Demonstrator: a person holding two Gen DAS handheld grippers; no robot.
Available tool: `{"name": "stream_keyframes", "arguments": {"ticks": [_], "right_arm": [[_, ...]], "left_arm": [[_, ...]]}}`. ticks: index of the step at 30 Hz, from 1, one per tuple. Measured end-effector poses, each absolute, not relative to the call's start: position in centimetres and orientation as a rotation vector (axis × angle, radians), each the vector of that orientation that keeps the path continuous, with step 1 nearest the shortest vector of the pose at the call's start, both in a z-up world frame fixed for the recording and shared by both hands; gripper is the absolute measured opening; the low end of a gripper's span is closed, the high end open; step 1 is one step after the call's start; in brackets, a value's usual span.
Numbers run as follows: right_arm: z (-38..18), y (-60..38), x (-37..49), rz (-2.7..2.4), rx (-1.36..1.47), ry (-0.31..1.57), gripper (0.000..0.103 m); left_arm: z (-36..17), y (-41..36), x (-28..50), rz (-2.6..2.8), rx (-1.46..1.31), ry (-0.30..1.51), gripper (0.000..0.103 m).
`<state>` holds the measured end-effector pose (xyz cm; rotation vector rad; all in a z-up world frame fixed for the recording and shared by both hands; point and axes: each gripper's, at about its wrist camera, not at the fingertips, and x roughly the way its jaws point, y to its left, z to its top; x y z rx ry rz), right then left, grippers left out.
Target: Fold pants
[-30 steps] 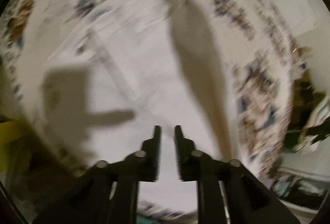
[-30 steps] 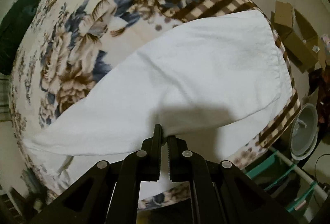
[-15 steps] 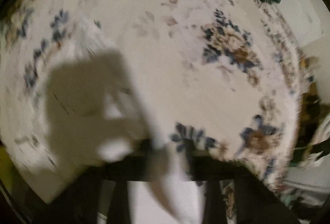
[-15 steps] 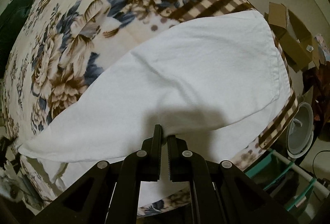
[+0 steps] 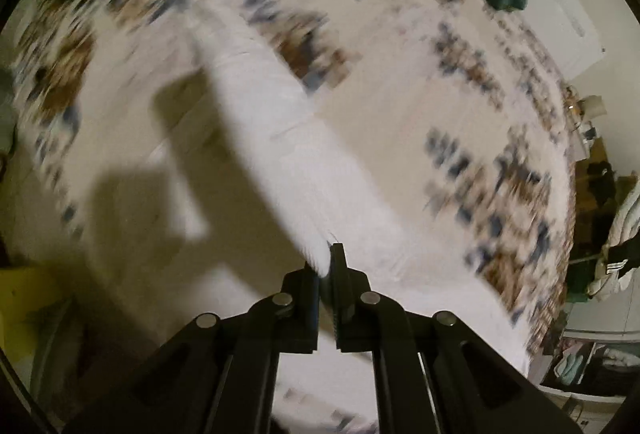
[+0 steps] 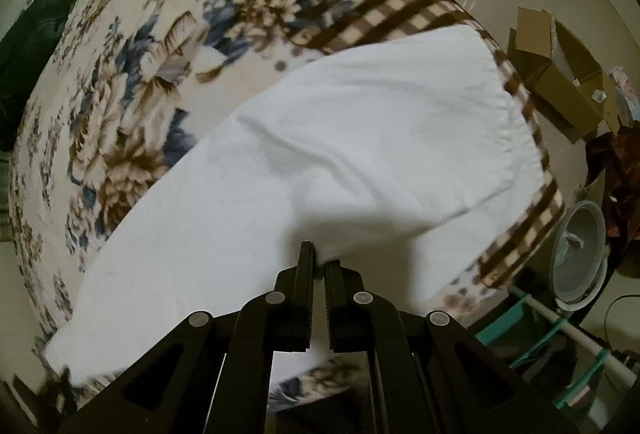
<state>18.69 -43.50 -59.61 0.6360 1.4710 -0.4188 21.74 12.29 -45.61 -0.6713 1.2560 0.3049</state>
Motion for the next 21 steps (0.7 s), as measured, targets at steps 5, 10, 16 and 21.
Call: {"name": "stream_keyframes", "arguments": {"ticks": [5, 10, 16, 21], "right_arm": [[-61.9, -44.2, 17.0, -0.424, 0.579, 1.538, 0.005], [-64.3, -45.2, 15.5, -0.432, 0.596, 1.578, 0.005], [-66.5, -47.3, 13.1, -0.392, 0.719, 1.629, 0.022], [-63.7, -51.6, 8.2, -0.421, 0.903, 1.482, 0.041]], "left_arm": [[-50.6, 12.4, 16.9, 0.386, -0.686, 1.345, 0.003], [-55.5, 11.9, 15.2, 0.435, -0.694, 1.416, 0.004], [-55.4, 11.3, 15.6, 0.444, -0.656, 1.46, 0.008], [-52.2, 10.5, 16.3, 0.427, -0.569, 1.463, 0.072]]}}
